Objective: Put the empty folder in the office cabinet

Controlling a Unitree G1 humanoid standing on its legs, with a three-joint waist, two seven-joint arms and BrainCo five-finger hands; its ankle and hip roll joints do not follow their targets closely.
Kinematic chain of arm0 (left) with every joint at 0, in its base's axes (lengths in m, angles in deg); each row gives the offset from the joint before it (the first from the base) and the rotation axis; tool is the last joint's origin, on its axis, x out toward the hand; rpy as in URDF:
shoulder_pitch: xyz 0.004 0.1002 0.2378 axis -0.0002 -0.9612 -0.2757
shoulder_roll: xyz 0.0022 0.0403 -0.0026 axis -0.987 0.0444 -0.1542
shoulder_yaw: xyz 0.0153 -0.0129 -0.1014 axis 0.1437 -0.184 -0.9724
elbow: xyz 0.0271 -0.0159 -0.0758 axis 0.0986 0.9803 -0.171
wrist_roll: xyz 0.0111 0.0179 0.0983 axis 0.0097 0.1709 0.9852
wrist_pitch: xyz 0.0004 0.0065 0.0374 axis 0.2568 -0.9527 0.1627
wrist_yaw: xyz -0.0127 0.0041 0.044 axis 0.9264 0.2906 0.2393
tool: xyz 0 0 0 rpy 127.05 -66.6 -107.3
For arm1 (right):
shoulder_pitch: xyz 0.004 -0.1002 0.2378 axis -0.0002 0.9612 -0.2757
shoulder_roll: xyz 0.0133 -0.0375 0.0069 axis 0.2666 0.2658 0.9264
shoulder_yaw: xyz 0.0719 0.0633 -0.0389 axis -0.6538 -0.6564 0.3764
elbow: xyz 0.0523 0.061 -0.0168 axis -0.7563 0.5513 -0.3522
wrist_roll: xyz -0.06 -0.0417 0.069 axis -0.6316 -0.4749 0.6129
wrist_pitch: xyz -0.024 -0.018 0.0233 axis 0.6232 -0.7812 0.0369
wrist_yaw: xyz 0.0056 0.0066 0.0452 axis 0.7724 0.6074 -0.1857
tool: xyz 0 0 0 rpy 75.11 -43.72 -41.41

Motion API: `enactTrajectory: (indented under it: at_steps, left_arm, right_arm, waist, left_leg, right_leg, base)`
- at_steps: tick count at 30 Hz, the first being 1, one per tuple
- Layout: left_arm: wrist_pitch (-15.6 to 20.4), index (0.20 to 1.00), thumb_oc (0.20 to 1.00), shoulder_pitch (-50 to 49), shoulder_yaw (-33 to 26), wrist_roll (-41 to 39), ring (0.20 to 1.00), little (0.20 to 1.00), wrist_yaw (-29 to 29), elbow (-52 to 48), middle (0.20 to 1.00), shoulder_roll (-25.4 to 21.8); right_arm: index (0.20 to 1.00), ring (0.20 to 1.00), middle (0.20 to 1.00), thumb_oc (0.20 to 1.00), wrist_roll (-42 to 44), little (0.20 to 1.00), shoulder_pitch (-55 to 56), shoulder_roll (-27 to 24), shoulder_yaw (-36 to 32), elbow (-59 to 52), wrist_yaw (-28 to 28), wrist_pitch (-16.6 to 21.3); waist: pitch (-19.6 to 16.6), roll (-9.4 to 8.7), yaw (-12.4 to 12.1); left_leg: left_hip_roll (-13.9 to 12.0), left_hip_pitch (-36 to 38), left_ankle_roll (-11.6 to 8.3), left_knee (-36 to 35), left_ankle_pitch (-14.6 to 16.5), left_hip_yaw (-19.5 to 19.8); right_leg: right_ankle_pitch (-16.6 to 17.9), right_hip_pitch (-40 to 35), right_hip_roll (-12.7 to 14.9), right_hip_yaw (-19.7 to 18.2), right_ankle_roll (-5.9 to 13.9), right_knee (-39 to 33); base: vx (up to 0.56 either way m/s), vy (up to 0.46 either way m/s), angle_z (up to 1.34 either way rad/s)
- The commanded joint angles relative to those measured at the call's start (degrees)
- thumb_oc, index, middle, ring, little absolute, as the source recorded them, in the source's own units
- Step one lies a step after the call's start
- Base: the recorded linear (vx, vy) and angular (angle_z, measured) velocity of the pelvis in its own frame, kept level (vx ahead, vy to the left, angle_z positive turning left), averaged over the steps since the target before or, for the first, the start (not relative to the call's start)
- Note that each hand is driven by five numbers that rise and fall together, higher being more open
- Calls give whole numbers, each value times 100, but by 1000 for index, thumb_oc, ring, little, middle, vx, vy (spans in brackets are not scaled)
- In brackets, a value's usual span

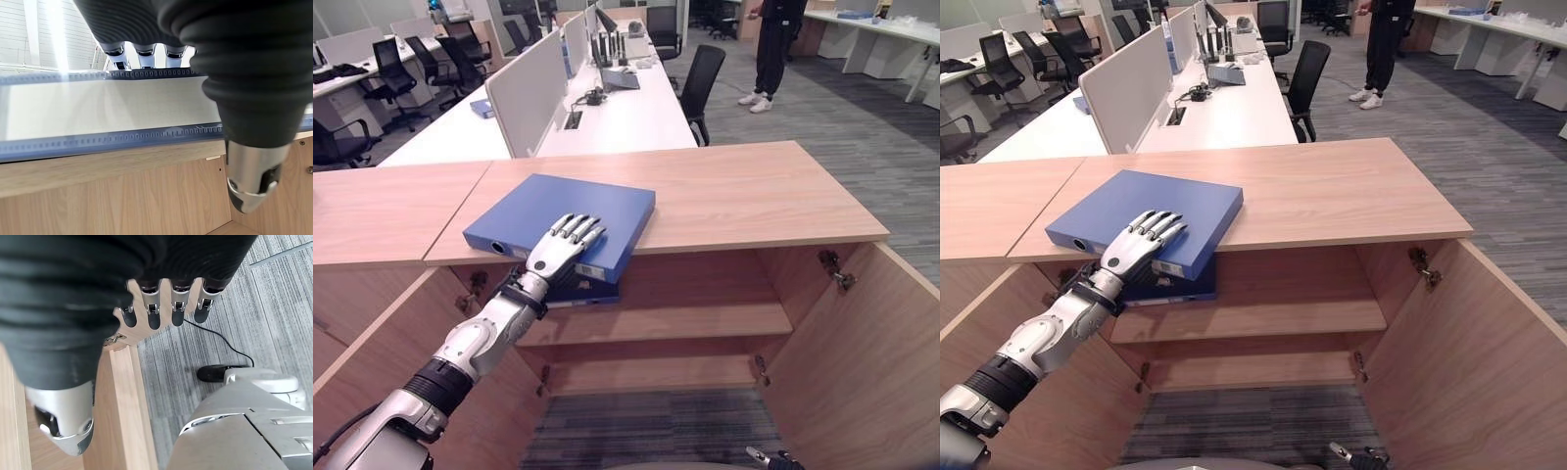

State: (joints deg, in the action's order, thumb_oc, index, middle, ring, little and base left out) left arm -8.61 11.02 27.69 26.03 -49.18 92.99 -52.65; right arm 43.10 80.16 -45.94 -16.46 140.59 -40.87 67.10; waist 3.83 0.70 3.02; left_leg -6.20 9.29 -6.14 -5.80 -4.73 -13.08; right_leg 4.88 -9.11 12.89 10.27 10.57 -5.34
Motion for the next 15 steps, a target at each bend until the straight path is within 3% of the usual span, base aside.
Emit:
enactTrajectory:
  at_steps: [1,15]
  left_arm:
    - [-126,1000,1000,1012,-63,73,1000,1000,-77,332,1000,78]
    - [-174,1000,1000,853,-74,53,1000,1000,-48,547,1000,189]
  right_arm:
    - [1000,1000,1000,1000,485,1000,-578,61,-222,221,42,55]
    - [1000,1000,1000,1000,624,1000,-545,81,-292,219,75,73]
  waist:
    - [371,-15,-7]
    - [379,-38,11]
  left_leg:
    - [101,440,5,80,949,187]
    - [96,463,14,80,967,142]
  right_leg:
    - [-595,108,-44,19,148,419]
    - [-603,135,-36,-4,149,458]
  base:
    - [0,0,0]
    - [0,0,0]
